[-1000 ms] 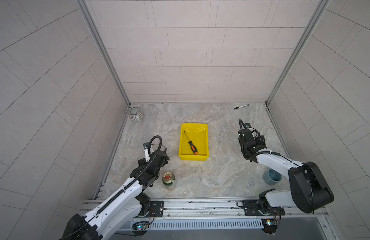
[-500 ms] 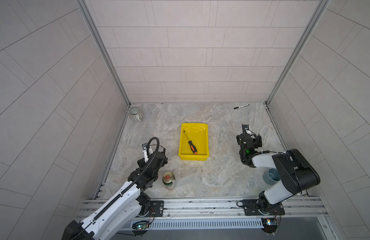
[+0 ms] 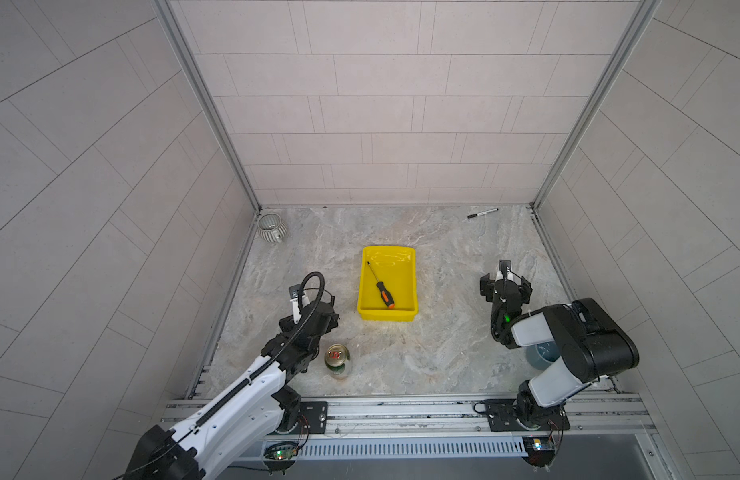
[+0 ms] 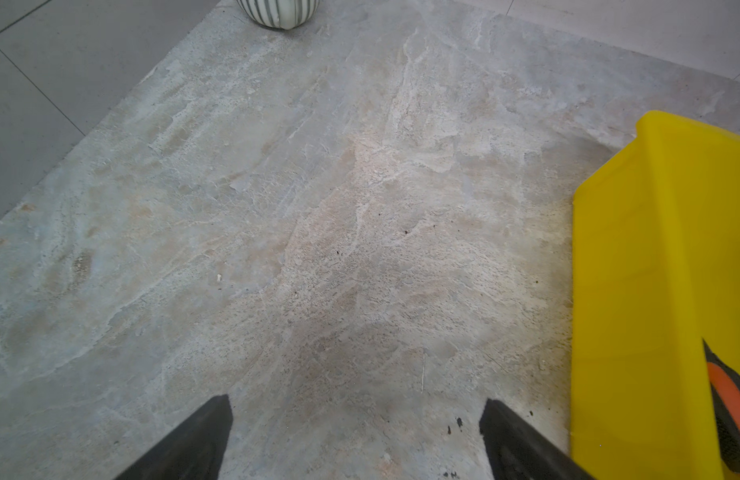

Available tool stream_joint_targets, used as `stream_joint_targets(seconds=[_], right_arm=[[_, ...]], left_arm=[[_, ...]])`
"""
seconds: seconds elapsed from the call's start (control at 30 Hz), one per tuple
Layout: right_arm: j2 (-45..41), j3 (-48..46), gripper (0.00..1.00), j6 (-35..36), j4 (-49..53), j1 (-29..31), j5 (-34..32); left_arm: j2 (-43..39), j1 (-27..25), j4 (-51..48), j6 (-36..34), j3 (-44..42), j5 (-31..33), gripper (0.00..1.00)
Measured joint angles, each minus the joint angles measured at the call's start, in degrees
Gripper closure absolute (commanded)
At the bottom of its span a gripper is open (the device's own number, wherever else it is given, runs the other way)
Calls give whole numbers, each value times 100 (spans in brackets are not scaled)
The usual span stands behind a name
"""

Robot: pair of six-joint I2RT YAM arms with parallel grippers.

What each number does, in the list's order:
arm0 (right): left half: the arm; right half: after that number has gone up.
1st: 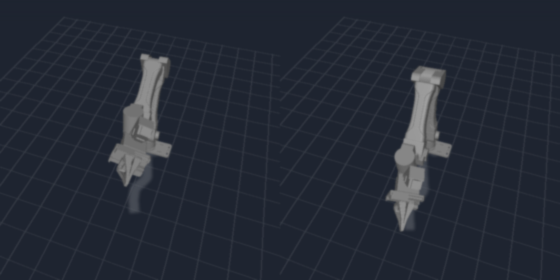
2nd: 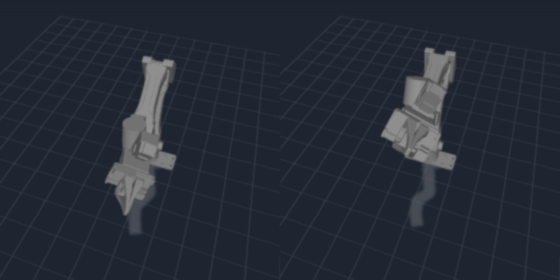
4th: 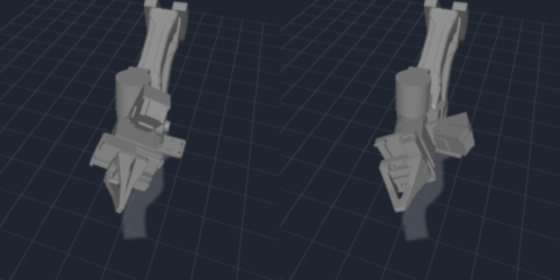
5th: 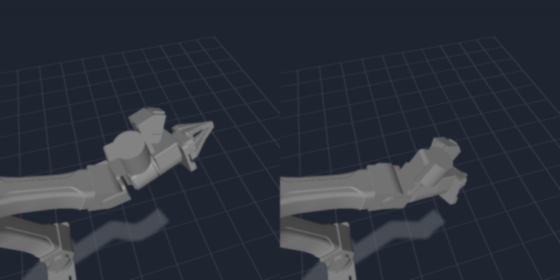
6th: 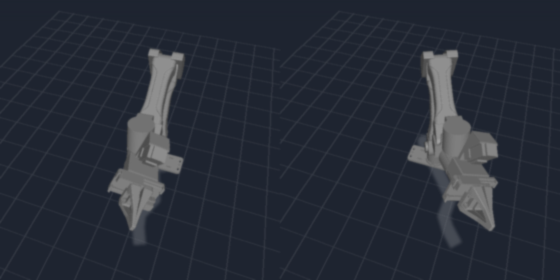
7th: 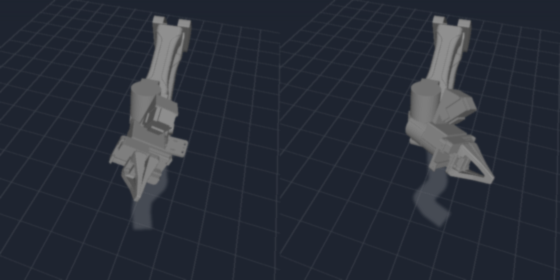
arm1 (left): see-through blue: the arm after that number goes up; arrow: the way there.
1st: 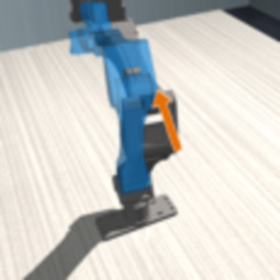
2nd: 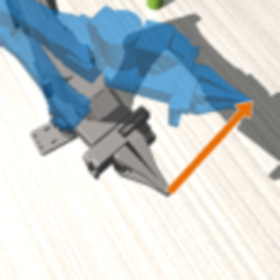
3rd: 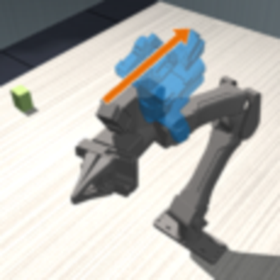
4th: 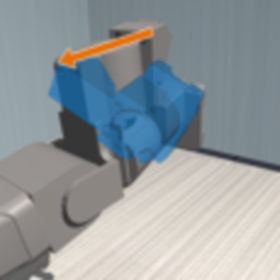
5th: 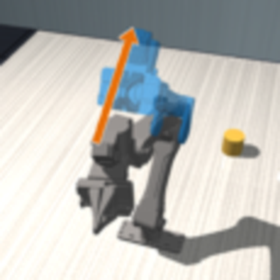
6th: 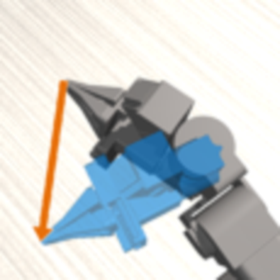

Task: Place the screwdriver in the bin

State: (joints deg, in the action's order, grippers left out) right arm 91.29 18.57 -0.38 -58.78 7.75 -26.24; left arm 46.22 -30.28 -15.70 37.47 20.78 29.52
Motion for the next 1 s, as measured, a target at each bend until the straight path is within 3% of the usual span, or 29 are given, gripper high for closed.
stream_joint_targets(seconds=[0.13, 0.3, 0.5, 0.67, 1.0], right_arm=[[0, 85, 1, 0, -59, 0, 55], [0, 83, 1, 2, -57, 2, 59], [0, 83, 1, 0, -57, 0, 61], [0, 83, 1, 2, -57, 0, 61], [0, 83, 1, 9, -57, 0, 63]], left_arm=[[22, 0, -76, -219, 525, 302, 0], [446, 131, 503, -1237, 1635, 887, 0], [1725, 1668, 1432, -2365, 2396, -129, 0], [3051, 2382, 1967, -2824, 2264, -457, 0], [3998, 2625, 3886, -3436, 1014, -944, 0]])
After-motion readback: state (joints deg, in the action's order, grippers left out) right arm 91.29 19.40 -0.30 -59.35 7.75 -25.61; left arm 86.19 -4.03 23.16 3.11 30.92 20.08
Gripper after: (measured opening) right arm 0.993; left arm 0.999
